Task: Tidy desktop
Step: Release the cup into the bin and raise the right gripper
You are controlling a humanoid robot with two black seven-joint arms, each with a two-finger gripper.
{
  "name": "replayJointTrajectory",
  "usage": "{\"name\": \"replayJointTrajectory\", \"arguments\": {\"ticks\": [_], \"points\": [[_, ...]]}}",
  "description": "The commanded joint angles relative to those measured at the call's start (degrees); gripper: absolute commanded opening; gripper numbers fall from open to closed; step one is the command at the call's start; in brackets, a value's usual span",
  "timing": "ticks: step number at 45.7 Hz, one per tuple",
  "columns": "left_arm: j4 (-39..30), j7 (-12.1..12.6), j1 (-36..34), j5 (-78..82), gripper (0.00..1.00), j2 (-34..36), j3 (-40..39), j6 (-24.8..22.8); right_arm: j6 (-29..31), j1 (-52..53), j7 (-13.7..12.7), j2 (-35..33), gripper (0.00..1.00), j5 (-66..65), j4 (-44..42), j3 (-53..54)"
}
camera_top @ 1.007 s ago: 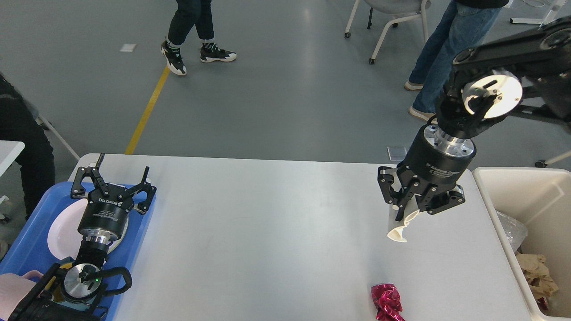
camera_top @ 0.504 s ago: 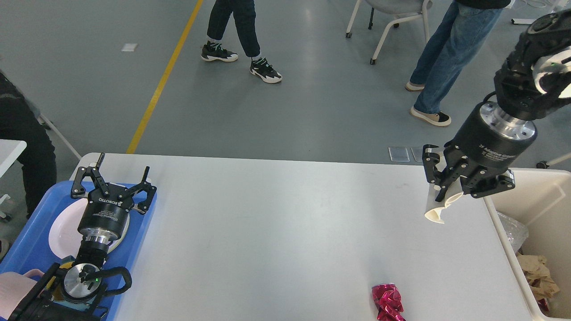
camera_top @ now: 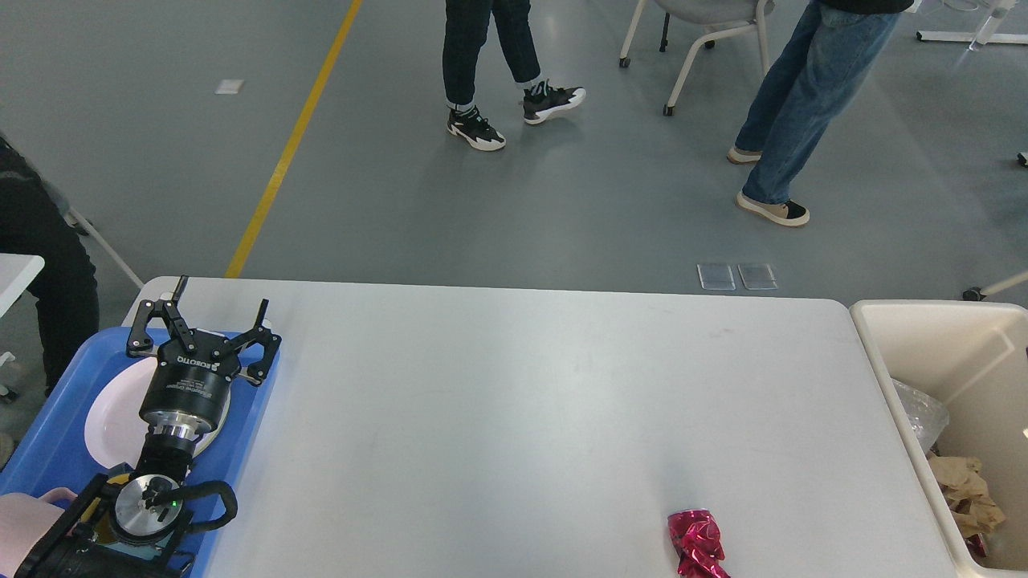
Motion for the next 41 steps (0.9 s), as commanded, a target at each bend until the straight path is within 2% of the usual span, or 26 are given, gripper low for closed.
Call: {"name": "replayJointTrajectory", "arguments": {"ticks": [1, 7, 10, 13, 19, 25, 38, 39, 41], "points": [[0.02, 0.00, 0.00, 0.00, 0.96, 0.00, 0.00, 0.00, -6.06, -16.44, 3.73, 8.83, 0.00, -2.56, -15.84, 2.62], [0.02, 0.00, 0.00, 0.00, 0.96, 0.00, 0.00, 0.00, -8.70, -29.71, 14.10, 17.36, 0.00, -3.18, -31.14, 2.18], [0.02, 0.00, 0.00, 0.00, 0.96, 0.00, 0.00, 0.00, -12.39, -35.51, 17.27, 21.67, 0.00, -3.35, -38.35, 1.48], [0.02, -0.09, 0.00, 0.00, 0.97, 0.00, 0.00, 0.00, -15.03, -39.91, 19.03, 24.57, 0.00, -4.58, -43.98, -1.24], [0.02, 0.00, 0.00, 0.00, 0.96, 0.00, 0.00, 0.00, -17.75, -43.44, 20.97, 26.25, 0.00, -5.20, -46.73, -9.33], [0.02, 0.00, 0.00, 0.00, 0.96, 0.00, 0.00, 0.00, -18.11, -45.11, 22.64, 26.78, 0.00, -5.29, -46.64, -10.66], [0.02, 0.00, 0.00, 0.00, 0.96, 0.00, 0.00, 0.00, -18.46, -46.25, 22.46, 27.57, 0.00, -5.20, -46.64, -10.39], [0.02, 0.00, 0.00, 0.00, 0.96, 0.00, 0.00, 0.00, -18.46, -46.34, 22.46, 27.57, 0.02, -5.20, -46.64, -10.48], [0.02, 0.00, 0.00, 0.00, 0.96, 0.00, 0.00, 0.00, -18.64, -46.43, 22.46, 27.48, 0.27, -5.11, -46.64, -10.48]]}}
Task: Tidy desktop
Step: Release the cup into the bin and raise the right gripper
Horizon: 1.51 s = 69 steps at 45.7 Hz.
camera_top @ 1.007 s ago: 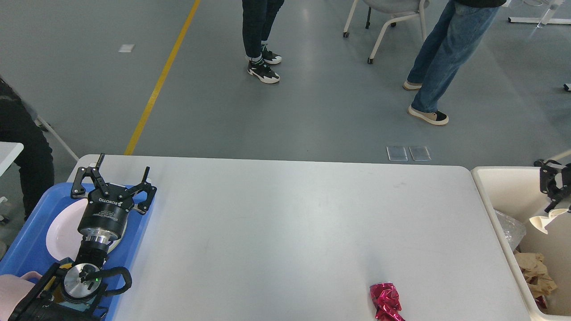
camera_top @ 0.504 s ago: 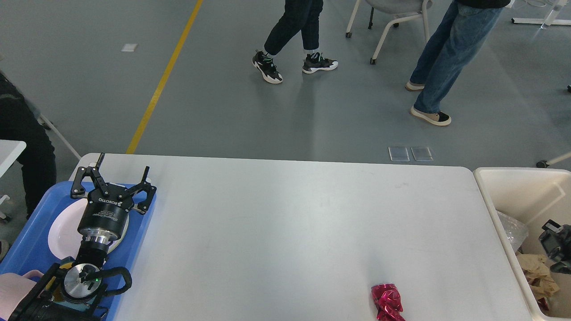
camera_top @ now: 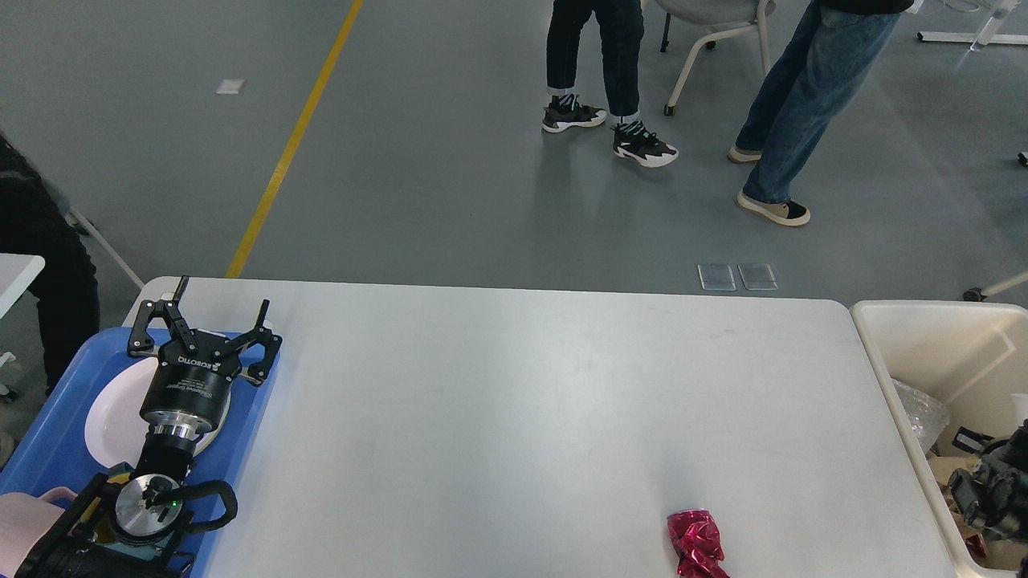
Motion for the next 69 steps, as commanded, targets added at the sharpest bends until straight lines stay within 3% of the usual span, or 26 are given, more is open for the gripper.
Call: {"name": "replayJointTrajectory", "arguments": {"ticks": [1, 4, 7, 38, 48, 54, 59, 64, 69], "points": [[0.00, 0.01, 0.00, 0.00, 0.96, 0.00, 0.00, 0.00, -0.37, -0.30, -0.16, 0.02, 0.42, 0.12, 0.01, -0.13], [0.00, 0.01, 0.00, 0.00, 0.96, 0.00, 0.00, 0.00, -1.33, -0.30, -0.16, 0.02, 0.79, 0.12, 0.09, -0.04], [0.00, 0.01, 0.00, 0.00, 0.96, 0.00, 0.00, 0.00, -2.48, -0.39, -0.16, 0.46, 1.00, 0.12, 0.27, -0.04], [0.00, 0.01, 0.00, 0.00, 0.96, 0.00, 0.00, 0.00, -1.52, 2.60, 0.45, -1.73, 1.00, 0.91, 3.87, 1.71], [0.00, 0.01, 0.00, 0.00, 0.96, 0.00, 0.00, 0.00, 13.24, 17.08, 2.12, -7.80, 1.00, 0.82, 13.09, 3.91], [0.00, 0.01, 0.00, 0.00, 0.96, 0.00, 0.00, 0.00, 22.64, 27.72, 0.45, -6.57, 1.00, -0.85, 22.14, 3.13], [0.00, 0.01, 0.00, 0.00, 0.96, 0.00, 0.00, 0.00, 31.61, 39.58, -5.69, -5.17, 1.00, -4.10, 30.75, 3.47], [0.00, 0.01, 0.00, 0.00, 0.96, 0.00, 0.00, 0.00, 35.57, 50.83, -10.00, -4.46, 1.00, -4.37, 42.34, 3.56], [0.00, 0.01, 0.00, 0.00, 0.96, 0.00, 0.00, 0.00, 37.33, 62.96, -10.97, -5.07, 1.00, -4.28, 56.05, 2.95]]}}
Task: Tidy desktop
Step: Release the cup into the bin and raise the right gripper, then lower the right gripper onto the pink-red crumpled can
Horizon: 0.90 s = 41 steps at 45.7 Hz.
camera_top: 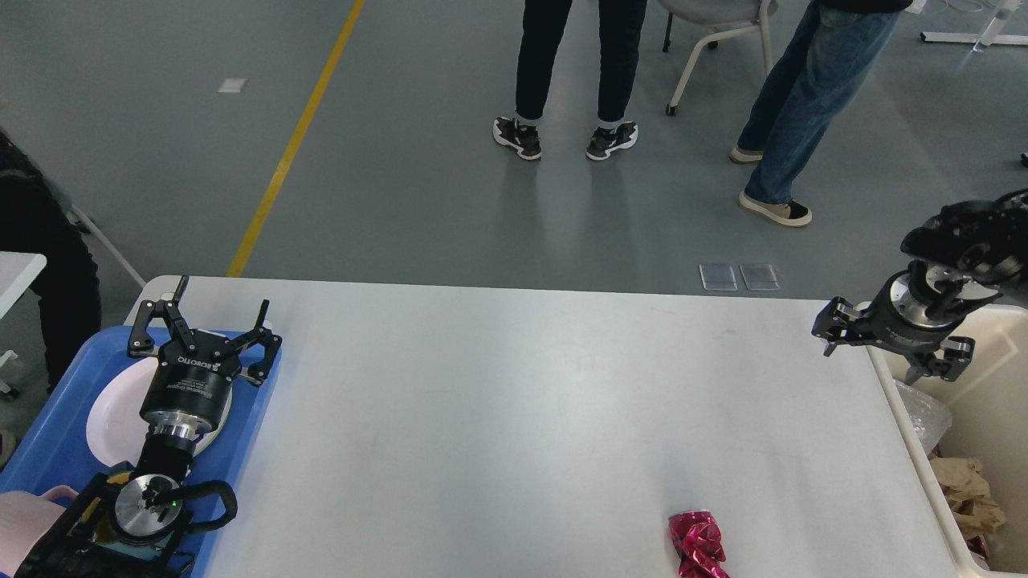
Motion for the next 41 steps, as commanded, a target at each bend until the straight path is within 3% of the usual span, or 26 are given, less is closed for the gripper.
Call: {"name": "replayJointTrajectory", "arguments": {"ticks": [1, 15, 22, 41], "points": [[0.00, 0.00, 0.00, 0.00, 0.96, 0.00, 0.00, -0.06, 2.75, 13.94, -1.40, -0.53, 1.00, 0.02, 15.35, -0.70], [0.00, 0.00, 0.00, 0.00, 0.96, 0.00, 0.00, 0.03, 17.96, 38.20, -1.40, -0.18, 1.00, 0.45, 36.27, -3.87], [0.00, 0.00, 0.00, 0.00, 0.96, 0.00, 0.00, 0.03, 18.03, 49.11, -1.49, -1.50, 1.00, 0.37, 49.47, -4.13], [0.00, 0.00, 0.00, 0.00, 0.97, 0.00, 0.00, 0.03, 13.48, 43.68, -1.49, -3.08, 1.00, -0.33, 49.21, -4.92]]}}
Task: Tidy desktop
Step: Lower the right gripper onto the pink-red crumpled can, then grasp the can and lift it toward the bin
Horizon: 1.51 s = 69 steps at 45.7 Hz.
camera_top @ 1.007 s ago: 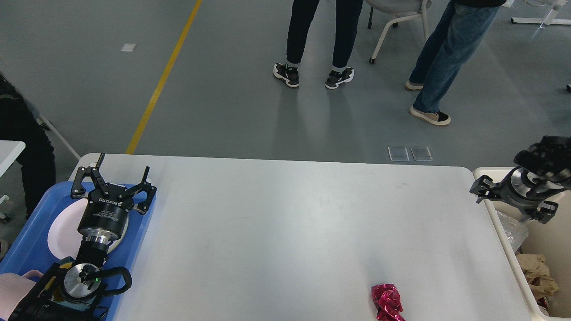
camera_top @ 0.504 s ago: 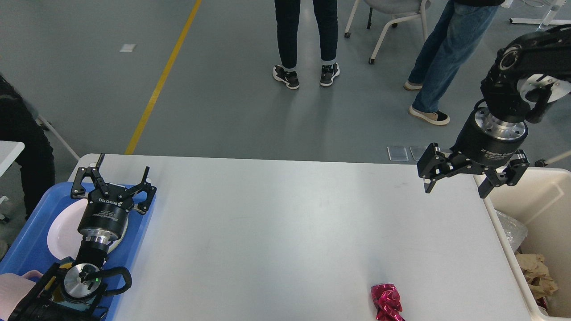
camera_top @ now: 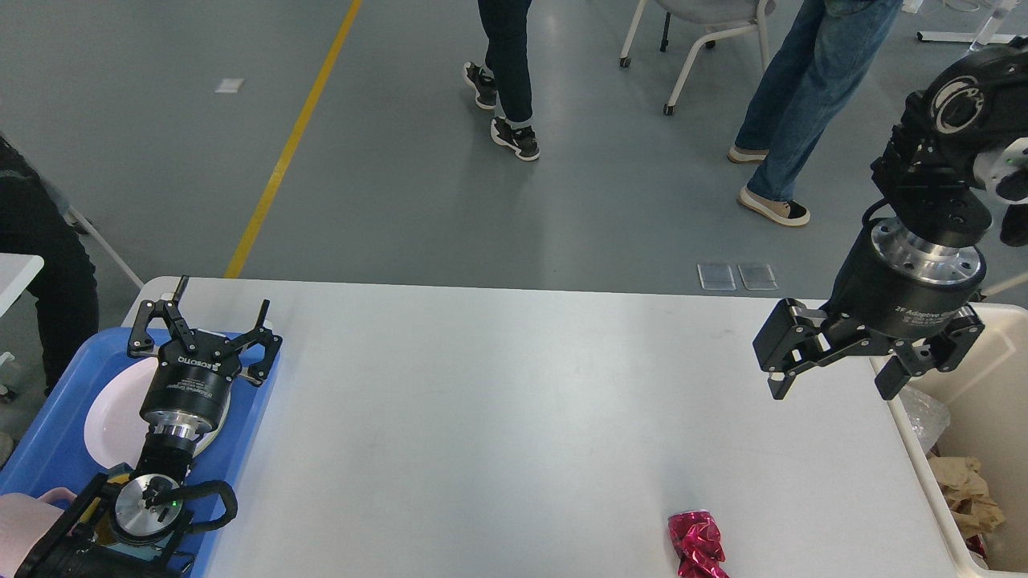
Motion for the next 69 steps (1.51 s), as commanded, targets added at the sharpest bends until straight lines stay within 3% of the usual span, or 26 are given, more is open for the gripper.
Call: {"name": "replayJointTrajectory", "arguments": {"ticks": [1, 4, 8, 20, 33, 41, 69], "points": [[0.00, 0.00, 0.00, 0.00, 0.96, 0.00, 0.00, 0.06, -1.29, -4.04, 0.01, -0.89, 1.00, -0.52, 0.00, 0.83], [0.00, 0.00, 0.00, 0.00, 0.96, 0.00, 0.00, 0.06, -4.98, -8.00, 0.09, -0.71, 1.00, -0.61, 0.44, 2.32], [0.00, 0.00, 0.00, 0.00, 0.97, 0.00, 0.00, 0.06, -10.25, -12.83, 0.09, -0.36, 0.91, -0.61, 0.36, 3.64], [0.00, 0.00, 0.00, 0.00, 0.97, 0.00, 0.00, 0.06, -21.94, -31.37, 0.09, 3.85, 0.92, -3.24, -1.66, 10.05], [0.00, 0.00, 0.00, 0.00, 0.96, 0.00, 0.00, -0.03, -38.91, -47.81, 0.09, 10.80, 0.92, -9.75, -6.15, 12.52], [0.00, 0.00, 0.00, 0.00, 0.96, 0.00, 0.00, -0.03, -40.14, -52.21, 0.09, 14.93, 0.92, -9.93, -8.78, 12.61], [0.00, 0.00, 0.00, 0.00, 0.97, 0.00, 0.00, -0.03, -40.85, -58.28, 0.18, 18.71, 0.92, -10.10, -16.78, 14.98]]}}
